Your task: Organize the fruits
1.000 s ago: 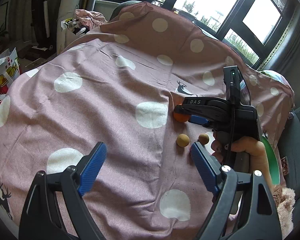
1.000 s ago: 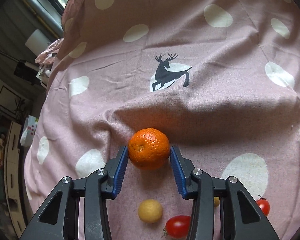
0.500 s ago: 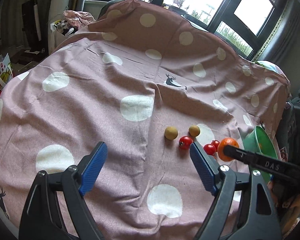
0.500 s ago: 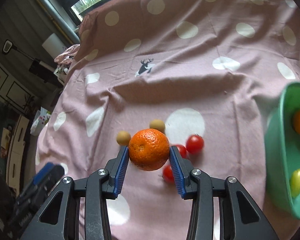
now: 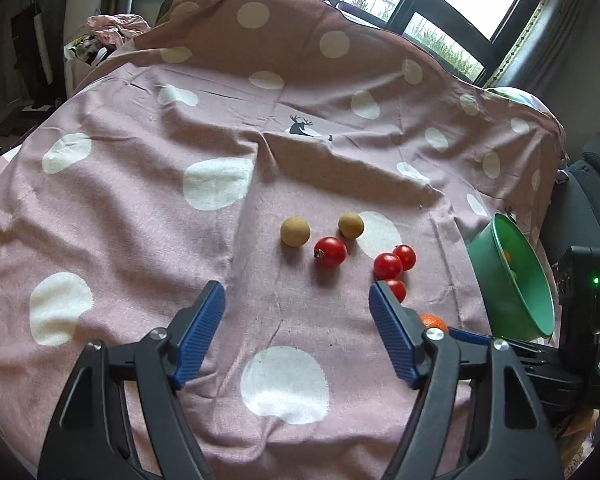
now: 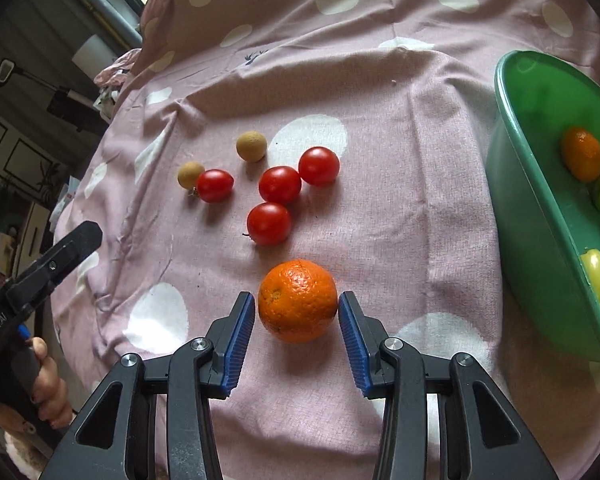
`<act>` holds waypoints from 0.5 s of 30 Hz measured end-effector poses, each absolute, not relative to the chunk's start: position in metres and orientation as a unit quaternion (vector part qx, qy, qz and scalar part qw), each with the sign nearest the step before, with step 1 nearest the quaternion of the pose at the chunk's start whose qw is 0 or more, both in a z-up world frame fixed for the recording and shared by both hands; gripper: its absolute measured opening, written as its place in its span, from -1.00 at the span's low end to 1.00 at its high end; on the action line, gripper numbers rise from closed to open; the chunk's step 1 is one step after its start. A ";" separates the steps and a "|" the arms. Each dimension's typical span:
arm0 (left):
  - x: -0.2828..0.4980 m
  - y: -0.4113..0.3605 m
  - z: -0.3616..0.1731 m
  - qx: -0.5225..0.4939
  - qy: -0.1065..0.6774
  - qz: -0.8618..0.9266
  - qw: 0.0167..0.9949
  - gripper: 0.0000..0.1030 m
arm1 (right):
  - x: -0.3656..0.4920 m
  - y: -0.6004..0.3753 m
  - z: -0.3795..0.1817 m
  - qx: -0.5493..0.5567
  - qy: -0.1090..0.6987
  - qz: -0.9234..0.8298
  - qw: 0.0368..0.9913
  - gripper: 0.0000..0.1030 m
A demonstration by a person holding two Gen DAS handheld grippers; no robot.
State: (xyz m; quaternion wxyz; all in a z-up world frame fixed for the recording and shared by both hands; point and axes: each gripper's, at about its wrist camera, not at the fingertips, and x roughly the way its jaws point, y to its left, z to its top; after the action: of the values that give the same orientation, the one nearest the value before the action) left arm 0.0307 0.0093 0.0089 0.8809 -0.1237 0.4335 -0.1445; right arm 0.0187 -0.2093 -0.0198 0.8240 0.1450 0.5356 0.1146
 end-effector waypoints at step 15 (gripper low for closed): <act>0.012 -0.072 -0.013 -0.074 0.462 -0.301 0.831 -0.19 | 0.016 -0.246 -0.012 0.246 0.490 0.115 0.828 0.07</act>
State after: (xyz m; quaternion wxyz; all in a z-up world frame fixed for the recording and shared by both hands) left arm 0.0119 -0.0716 -0.0126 0.8306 -0.0739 0.4624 -0.3014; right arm 0.0160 -0.2461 -0.0122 0.8284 0.2462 0.4898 0.1148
